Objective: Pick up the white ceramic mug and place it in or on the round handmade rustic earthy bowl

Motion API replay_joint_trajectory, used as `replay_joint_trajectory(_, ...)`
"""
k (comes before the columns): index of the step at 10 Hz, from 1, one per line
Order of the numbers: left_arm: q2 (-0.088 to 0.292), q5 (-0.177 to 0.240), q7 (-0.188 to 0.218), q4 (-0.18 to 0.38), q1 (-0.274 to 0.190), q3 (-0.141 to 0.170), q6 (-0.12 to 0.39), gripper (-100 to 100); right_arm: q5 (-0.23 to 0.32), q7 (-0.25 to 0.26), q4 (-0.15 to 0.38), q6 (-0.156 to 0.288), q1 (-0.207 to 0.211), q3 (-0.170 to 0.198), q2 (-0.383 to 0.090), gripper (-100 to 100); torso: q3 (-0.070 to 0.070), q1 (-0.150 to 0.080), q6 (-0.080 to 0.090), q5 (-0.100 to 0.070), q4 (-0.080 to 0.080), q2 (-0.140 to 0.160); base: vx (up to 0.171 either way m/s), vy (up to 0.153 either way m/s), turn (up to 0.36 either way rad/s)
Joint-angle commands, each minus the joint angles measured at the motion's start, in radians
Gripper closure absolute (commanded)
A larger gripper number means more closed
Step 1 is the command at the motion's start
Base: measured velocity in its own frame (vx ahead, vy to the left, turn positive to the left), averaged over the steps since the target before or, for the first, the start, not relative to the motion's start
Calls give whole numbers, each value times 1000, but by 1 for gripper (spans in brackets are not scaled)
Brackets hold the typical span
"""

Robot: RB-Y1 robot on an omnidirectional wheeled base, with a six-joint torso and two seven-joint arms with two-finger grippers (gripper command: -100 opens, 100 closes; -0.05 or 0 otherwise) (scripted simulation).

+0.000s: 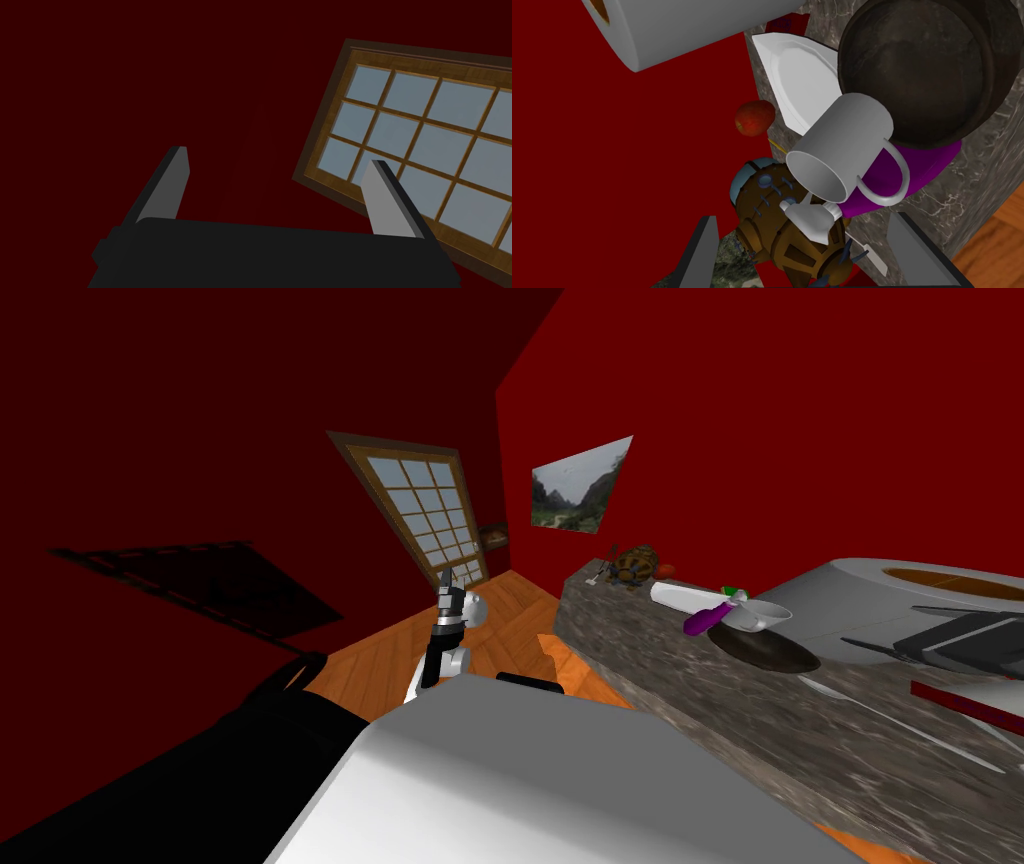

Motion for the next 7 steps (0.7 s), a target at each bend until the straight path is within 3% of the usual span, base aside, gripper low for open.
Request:
replay_joint_trajectory(1, 0, 0, 0, 0, 0, 0, 0, 0, 0, 0, 0, 0, 0, 0, 0, -100, 0, 0, 0, 0, 0, 0, -6, 10, 1)
replay_joint_trajectory(2, 0, 0, 0, 0, 0, 0, 0, 0, -4, 1, -1, 2, 4, -2, -2, 0, 0, -1, 0, 0, 0, 0, 0, 0, 0)
replay_joint_trajectory(7, 0, 0, 0, 0, 0, 0, 0, 0, -4, 1, -1, 1, 4, -2, -1, 0, -1, -2, 0, -1, 0, -1, 0, 0, 0)
